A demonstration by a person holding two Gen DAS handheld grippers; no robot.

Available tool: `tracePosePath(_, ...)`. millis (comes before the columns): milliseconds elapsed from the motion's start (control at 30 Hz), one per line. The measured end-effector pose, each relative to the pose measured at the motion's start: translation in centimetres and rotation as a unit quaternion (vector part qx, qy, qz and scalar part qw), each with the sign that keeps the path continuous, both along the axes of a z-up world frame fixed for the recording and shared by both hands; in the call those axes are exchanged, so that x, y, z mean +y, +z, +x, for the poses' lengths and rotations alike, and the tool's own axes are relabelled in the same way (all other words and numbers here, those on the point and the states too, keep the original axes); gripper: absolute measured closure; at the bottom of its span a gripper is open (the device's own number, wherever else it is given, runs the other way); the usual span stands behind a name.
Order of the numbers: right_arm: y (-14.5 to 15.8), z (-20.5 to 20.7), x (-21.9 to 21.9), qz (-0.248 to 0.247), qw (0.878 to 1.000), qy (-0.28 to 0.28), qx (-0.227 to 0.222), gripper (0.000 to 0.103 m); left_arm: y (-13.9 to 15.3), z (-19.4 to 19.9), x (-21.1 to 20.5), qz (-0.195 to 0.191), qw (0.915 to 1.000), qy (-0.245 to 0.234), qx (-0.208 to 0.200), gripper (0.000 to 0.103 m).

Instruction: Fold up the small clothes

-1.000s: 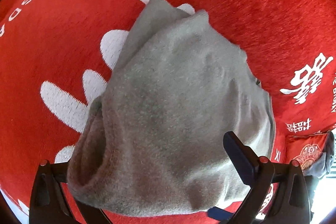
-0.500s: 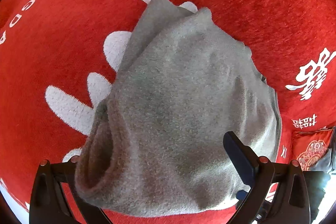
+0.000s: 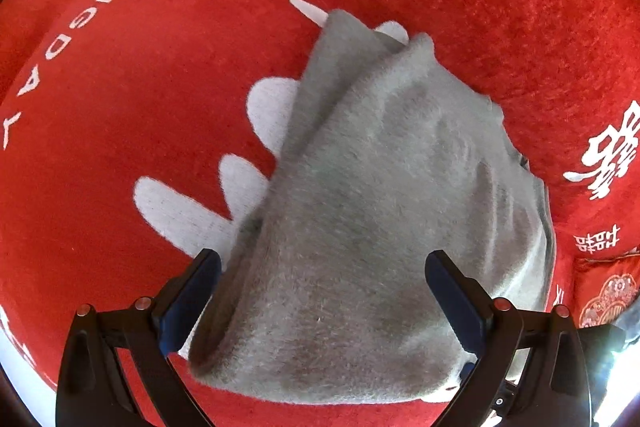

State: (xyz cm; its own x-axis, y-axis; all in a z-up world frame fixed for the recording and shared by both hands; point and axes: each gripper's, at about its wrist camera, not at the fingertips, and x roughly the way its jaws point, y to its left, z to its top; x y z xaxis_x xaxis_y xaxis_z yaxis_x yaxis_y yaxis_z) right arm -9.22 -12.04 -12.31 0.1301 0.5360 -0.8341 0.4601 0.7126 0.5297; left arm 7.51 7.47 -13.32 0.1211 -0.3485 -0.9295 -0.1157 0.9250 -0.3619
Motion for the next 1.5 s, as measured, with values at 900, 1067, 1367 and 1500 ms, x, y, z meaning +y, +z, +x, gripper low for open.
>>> tracePosePath(900,5.9,10.9,0.7,-0.042,0.990,0.106,-0.081,0.030,6.0,-5.1,-8.4,0.193,0.9174,-0.267,-0.223,0.097)
tracePosePath(1067,7.8,19.0,5.0,-0.039,0.972,0.212,-0.097,0.025,6.3,-4.8,-8.7,0.155,0.9362,-0.244,-0.200,0.096)
tracePosePath(1367,3.6,18.8,6.7,0.046,0.988,0.139,-0.051,0.025,5.1,-2.3,2.3,0.062,0.9925,-0.060,-0.086,0.035)
tracePosePath(1500,2.0,17.1,7.4,0.050,0.989,0.133,-0.031,0.025,3.6,-2.8,5.2,0.020,0.9984,-0.031,-0.043,0.035)
